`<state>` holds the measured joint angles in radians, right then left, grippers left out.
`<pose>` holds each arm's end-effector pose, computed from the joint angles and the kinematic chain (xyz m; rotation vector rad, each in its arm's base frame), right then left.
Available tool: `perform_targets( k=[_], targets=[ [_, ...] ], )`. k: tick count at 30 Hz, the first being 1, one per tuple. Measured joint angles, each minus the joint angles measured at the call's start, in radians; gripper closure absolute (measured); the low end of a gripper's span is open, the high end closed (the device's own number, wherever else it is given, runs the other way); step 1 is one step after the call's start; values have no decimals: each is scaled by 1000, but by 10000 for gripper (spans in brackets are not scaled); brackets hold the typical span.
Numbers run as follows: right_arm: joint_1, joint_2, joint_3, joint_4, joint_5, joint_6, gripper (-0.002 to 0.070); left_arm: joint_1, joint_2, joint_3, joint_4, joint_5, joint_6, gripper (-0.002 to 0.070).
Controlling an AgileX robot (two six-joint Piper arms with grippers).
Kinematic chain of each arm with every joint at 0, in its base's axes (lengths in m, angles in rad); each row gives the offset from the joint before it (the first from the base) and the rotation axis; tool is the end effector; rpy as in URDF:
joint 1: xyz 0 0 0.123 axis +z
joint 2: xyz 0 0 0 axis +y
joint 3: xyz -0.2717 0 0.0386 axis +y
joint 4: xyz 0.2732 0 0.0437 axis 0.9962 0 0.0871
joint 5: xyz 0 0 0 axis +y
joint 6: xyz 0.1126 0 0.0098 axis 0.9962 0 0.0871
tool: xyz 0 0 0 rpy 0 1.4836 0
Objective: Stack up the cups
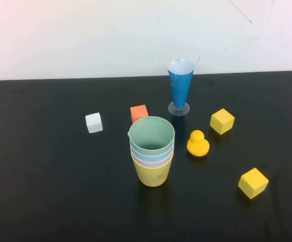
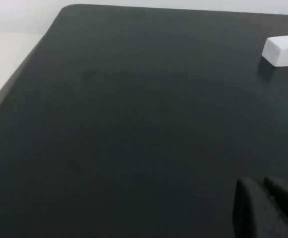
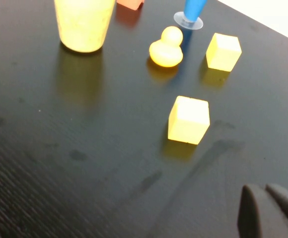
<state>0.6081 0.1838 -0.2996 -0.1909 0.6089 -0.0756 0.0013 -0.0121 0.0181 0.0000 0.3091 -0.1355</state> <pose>0.0972 0.0527 0.2421 -0.7379 1.8247 0.1388 0.1114 0.0001 0.1748 -0.1230 1.7955 -0.0959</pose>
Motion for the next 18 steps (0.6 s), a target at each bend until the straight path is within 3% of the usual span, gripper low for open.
perform_targets(
  k=[18],
  targets=[
    [0,0,0,0,0,0,678,0,0,0,-8,0,74,675]
  ],
)
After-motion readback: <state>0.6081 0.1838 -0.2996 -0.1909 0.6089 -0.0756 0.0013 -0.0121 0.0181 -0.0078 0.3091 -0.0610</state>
